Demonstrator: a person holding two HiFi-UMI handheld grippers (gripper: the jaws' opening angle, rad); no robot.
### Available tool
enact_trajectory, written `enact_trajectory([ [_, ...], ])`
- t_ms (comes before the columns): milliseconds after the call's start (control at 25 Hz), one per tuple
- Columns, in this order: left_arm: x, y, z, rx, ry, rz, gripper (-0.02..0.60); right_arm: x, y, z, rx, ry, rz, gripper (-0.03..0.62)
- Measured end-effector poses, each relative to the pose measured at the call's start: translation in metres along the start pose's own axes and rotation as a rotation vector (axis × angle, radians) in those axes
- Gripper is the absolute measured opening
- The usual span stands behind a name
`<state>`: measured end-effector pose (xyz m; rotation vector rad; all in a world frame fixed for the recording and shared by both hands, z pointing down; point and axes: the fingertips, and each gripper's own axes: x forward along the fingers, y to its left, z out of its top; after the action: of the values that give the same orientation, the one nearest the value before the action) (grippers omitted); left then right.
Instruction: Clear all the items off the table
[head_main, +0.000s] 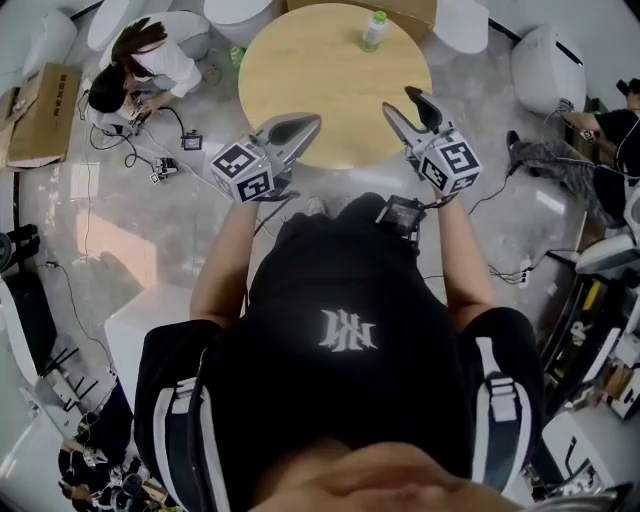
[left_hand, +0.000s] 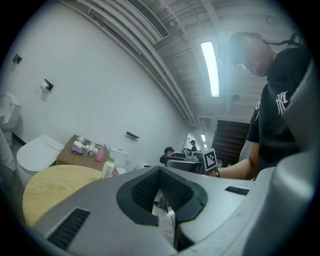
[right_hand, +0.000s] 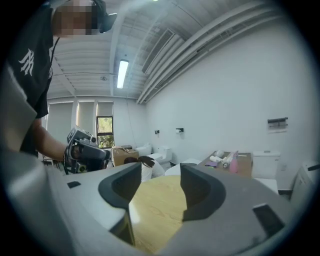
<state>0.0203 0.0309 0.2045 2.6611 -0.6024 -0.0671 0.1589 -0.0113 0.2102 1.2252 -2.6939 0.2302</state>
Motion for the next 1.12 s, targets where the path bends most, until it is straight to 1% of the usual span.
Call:
enact_trajectory([
  [80,0.002,0.014,-0.001,0.014,0.003,0.021,0.012,0.015,-0.016,-0.005,0.006,0.007,-0.009,0.289],
  [280,0.015,0.039,0.004,0.047,0.016,0.097,0.012,0.05,-0.063,-0.019,0.018,0.018,-0.006,0.365],
  [400,0.031,0.055,0.012,0.02,0.025,0.145,0.012,0.074,-0.091,-0.029,0.031,0.031,0.027,0.368],
  [480,0.046,0.072,0.013,0.007,0.023,0.18,0.012,0.097,-0.114,-0.038,0.04,0.036,0.059,0.429],
  [600,0.065,0.099,0.011,-0.022,0.028,0.251,0.012,0.134,-0.141,-0.056,0.038,0.061,0.12,0.43],
  [680,0.075,0.113,0.007,-0.037,0.049,0.286,0.012,0.156,-0.156,-0.07,0.027,0.084,0.15,0.432],
  [720,0.08,0.119,0.005,-0.043,0.056,0.302,0.012,0.166,-0.163,-0.077,0.022,0.095,0.161,0.478],
  [760,0.084,0.125,0.004,-0.048,0.058,0.318,0.012,0.176,-0.171,-0.083,0.02,0.104,0.171,0.497],
  [840,0.088,0.132,0.002,-0.062,0.056,0.354,0.012,0.194,-0.182,-0.095,0.023,0.115,0.195,0.497],
  [960,0.089,0.133,-0.007,-0.079,0.072,0.399,0.012,0.22,-0.181,-0.12,0.018,0.137,0.259,0.497],
  [1040,0.092,0.138,-0.014,-0.071,0.085,0.41,0.012,0.24,-0.178,-0.134,0.002,0.145,0.295,0.497],
  [1120,0.094,0.139,-0.017,-0.054,0.1,0.407,0.012,0.254,-0.176,-0.14,-0.028,0.148,0.314,0.497],
])
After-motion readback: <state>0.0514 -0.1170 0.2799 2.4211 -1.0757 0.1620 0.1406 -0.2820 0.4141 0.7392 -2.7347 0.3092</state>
